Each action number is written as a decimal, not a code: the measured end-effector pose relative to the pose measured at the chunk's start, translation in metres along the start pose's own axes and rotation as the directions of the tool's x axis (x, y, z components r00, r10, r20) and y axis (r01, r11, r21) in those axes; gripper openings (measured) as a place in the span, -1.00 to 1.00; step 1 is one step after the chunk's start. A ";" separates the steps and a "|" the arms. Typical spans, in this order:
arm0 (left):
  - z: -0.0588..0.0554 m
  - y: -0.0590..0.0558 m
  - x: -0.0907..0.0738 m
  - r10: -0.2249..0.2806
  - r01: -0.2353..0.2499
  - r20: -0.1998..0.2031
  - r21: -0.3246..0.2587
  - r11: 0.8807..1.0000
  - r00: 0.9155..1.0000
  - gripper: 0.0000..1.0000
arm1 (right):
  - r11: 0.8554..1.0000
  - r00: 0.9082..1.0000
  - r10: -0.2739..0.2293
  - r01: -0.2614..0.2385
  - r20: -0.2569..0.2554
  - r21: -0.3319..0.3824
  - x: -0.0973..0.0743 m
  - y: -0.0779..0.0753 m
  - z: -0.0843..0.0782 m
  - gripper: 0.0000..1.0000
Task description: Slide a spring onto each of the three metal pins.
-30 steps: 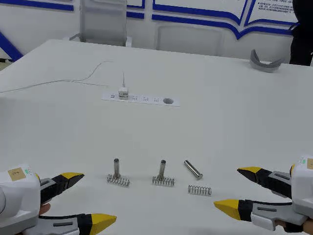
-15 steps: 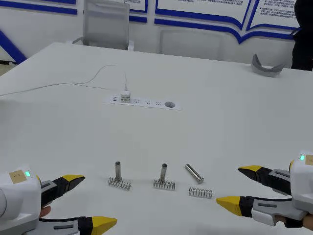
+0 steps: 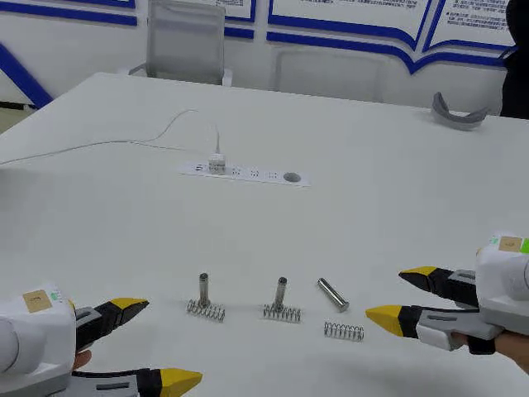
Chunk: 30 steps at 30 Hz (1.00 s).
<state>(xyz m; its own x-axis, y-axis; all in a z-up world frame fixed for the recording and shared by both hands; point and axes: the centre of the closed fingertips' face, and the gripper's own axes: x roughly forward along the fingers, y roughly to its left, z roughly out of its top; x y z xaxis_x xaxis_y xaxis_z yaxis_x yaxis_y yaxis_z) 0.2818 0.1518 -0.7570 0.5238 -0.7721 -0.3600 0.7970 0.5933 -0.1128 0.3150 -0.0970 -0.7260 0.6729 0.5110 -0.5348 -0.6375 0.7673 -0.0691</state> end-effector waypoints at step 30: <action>-0.004 -0.005 0.000 0.002 -0.002 -0.006 -0.006 1.000 1.000 0.58 | 0.999 0.992 -0.028 0.033 -0.124 0.036 0.063 -0.012 0.008 -0.42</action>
<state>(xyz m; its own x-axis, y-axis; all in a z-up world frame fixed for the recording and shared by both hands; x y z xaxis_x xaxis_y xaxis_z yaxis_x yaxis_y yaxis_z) 0.2765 0.1496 -0.7599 0.5232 -0.7696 -0.3660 0.7942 0.5961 -0.1182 0.3682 -0.0706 -0.7521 0.6393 0.4371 -0.6327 -0.6009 0.7974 -0.0563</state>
